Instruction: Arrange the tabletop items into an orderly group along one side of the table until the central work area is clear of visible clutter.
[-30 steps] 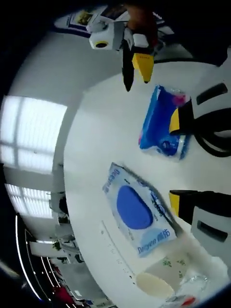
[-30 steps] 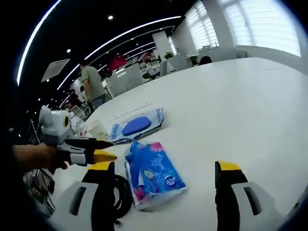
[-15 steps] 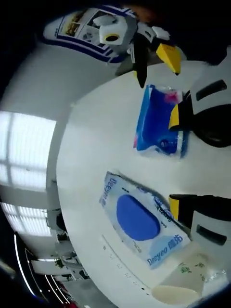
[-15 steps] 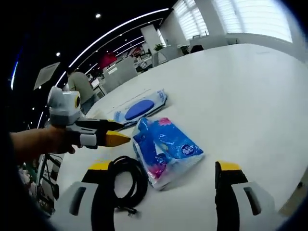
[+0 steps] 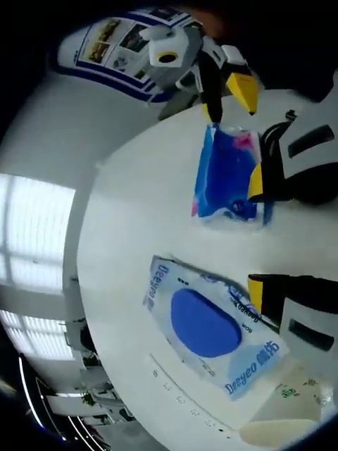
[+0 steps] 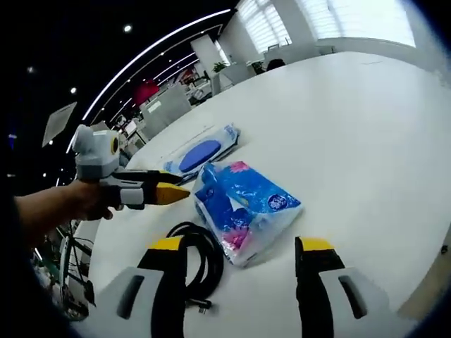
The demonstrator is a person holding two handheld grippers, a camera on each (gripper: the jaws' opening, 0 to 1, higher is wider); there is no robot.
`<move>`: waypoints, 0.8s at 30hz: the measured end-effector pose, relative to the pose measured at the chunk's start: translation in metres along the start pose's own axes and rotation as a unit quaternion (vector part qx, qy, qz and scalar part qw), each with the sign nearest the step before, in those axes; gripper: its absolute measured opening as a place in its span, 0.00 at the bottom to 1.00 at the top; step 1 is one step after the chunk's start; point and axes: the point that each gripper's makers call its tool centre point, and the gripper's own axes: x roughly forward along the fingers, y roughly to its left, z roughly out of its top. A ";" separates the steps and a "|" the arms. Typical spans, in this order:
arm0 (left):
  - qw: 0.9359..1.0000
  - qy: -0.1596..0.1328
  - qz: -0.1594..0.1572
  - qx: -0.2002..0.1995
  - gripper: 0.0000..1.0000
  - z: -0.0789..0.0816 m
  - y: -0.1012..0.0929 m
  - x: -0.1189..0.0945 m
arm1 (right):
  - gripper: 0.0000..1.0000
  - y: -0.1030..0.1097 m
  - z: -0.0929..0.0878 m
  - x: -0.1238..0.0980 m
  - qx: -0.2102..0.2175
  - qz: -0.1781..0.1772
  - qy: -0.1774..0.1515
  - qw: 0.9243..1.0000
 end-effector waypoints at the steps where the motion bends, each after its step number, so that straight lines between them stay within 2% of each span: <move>1: 1.000 -0.001 -0.005 -0.001 0.34 0.000 0.001 0.002 | 0.50 0.002 0.000 0.001 0.001 0.001 0.002 1.000; 11: 0.999 0.008 -0.031 0.018 0.24 0.007 -0.009 0.019 | 0.35 -0.005 0.002 0.019 0.015 -0.018 0.016 1.000; 13: 0.999 0.017 -0.032 0.022 0.21 0.003 -0.010 0.024 | 0.32 -0.004 0.003 0.021 0.025 -0.019 0.017 0.999; 16: 0.999 0.036 -0.032 0.025 0.16 -0.005 -0.010 0.028 | 0.26 -0.007 0.001 0.027 0.018 -0.032 0.029 0.999; 19: 0.998 0.043 -0.028 0.031 0.10 -0.009 -0.009 0.029 | 0.14 -0.013 -0.001 0.028 0.008 -0.051 0.036 0.998; 24: 0.998 0.042 -0.024 0.032 0.04 -0.009 -0.005 0.030 | 0.11 -0.014 -0.002 0.027 0.013 -0.053 0.038 0.998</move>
